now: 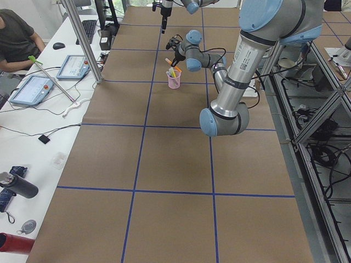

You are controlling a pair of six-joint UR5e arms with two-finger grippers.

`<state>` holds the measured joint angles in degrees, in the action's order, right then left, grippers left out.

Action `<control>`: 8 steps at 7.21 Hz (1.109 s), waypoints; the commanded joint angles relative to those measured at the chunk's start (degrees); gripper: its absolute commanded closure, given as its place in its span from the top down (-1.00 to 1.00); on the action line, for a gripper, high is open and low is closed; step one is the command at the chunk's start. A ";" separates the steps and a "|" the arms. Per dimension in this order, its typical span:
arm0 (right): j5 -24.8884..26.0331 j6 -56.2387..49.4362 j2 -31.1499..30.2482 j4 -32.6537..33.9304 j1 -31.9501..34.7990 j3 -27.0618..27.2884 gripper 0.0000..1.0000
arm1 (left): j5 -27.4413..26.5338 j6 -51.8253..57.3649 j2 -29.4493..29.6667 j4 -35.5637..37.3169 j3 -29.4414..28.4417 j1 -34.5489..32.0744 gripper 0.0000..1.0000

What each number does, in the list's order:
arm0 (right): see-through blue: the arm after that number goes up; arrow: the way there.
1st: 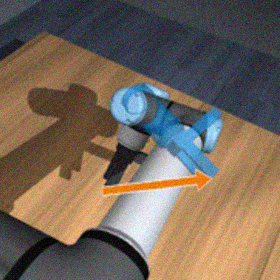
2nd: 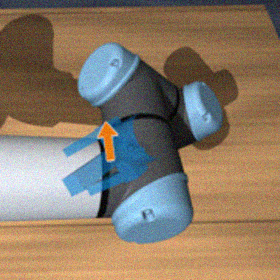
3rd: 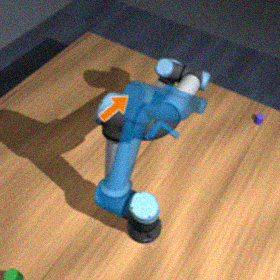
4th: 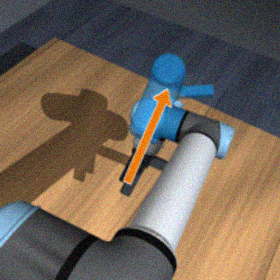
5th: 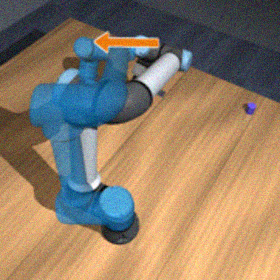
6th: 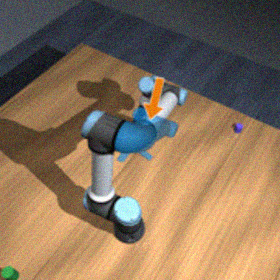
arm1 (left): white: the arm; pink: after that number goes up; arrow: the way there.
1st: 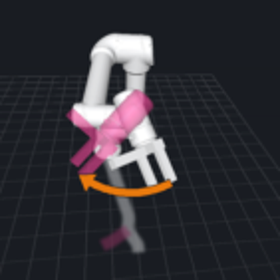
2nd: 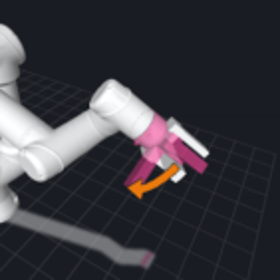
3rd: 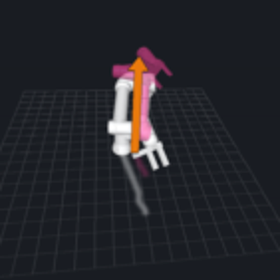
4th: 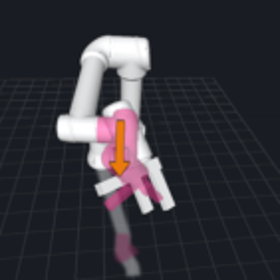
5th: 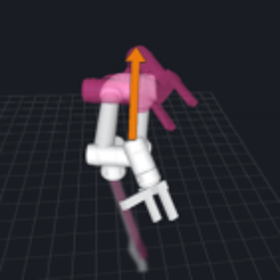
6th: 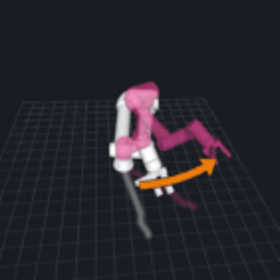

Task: Collect pens into pen holder
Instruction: 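Lift the orange marker and drop it into the pen cup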

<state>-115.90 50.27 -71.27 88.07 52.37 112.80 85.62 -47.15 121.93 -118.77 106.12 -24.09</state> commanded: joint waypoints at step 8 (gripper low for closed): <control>-0.11 0.09 -0.10 0.00 0.01 0.14 0.98 | -8.19 5.40 1.29 -8.23 -6.89 3.17 0.23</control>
<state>-116.01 50.36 -71.27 88.07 52.39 113.01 77.37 -41.82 123.03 -126.79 99.89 -20.92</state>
